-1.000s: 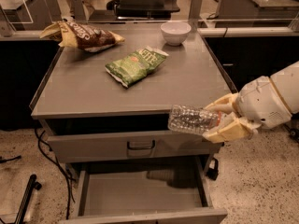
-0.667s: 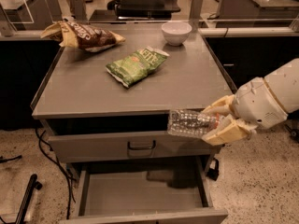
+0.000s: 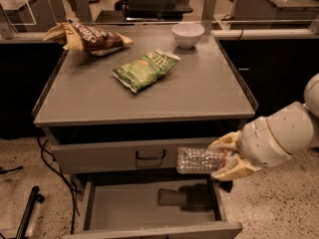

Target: Place water bottle into middle drawer

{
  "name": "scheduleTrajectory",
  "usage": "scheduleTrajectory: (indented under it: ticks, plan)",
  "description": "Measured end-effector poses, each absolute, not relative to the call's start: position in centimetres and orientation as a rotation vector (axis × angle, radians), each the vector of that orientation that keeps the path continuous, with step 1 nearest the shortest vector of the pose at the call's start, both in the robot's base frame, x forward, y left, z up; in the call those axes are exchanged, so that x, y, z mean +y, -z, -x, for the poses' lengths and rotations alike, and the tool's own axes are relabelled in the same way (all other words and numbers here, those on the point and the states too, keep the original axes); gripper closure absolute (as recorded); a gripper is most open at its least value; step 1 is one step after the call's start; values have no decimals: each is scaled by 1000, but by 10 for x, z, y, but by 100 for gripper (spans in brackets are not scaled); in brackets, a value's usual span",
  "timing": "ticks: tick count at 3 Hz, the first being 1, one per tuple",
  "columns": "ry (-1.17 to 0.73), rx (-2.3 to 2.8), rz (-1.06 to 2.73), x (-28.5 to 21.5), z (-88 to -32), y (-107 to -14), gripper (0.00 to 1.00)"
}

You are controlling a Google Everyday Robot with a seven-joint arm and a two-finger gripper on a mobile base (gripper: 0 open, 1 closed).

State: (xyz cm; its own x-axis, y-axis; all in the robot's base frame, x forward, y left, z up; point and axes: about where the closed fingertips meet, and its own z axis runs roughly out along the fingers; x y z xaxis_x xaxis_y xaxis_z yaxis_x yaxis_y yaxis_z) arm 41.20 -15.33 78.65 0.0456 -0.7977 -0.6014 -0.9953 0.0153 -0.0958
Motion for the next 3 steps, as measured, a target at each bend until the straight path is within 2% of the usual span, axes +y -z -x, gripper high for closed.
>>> scheduleTrajectory:
  ticks: [2, 3]
  plan:
    - [-521, 1693, 1865, -142, -416, -694, 100]
    - [-521, 1693, 1865, -142, -416, -693, 100]
